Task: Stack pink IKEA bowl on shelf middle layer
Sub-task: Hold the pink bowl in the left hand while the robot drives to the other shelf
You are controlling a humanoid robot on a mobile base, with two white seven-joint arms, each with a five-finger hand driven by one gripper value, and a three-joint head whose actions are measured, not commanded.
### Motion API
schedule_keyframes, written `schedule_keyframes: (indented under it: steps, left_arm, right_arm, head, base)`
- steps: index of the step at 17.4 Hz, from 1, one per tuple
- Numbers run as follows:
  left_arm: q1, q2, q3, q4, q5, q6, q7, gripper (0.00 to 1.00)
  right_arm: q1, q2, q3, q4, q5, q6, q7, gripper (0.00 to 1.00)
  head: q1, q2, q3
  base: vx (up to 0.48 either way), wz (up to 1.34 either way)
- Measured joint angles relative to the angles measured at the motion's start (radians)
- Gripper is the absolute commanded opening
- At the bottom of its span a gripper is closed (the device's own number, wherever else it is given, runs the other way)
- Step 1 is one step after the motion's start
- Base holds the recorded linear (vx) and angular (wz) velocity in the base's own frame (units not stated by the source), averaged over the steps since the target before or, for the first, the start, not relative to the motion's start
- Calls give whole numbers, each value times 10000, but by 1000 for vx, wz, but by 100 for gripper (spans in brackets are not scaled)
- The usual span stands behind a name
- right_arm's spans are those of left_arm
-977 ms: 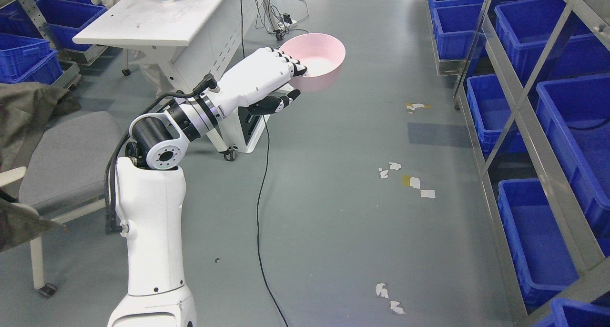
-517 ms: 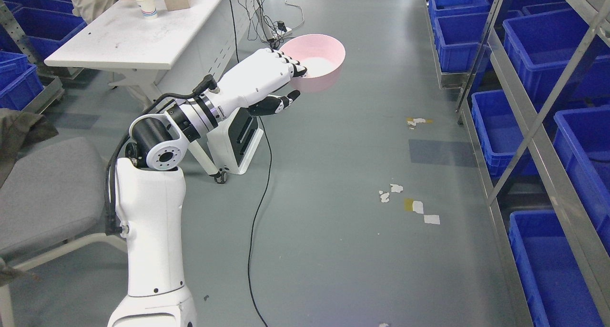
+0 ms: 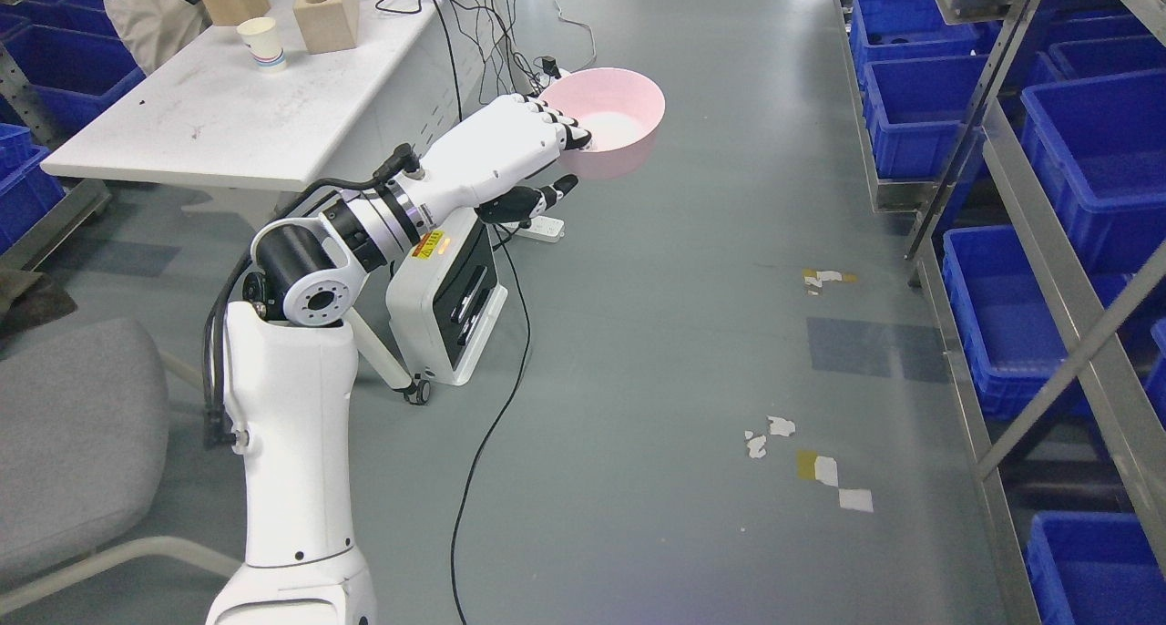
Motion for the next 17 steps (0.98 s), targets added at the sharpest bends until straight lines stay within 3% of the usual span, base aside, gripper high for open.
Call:
schedule_keyframes:
  steps: [10,17]
  left_arm:
    - [-8,0,-84,-6,0,0,1,10]
    - [-69,1,-196,-8,0,-1,14,10]
  right_arm:
    - [-1,0,0,0,0,0,0,100]
    - [-7,0,0,-1,0,0,0,100]
  head:
    - [0,0,0]
    - [0,0,0]
  base:
    - [410,1]
    - [256,-127]
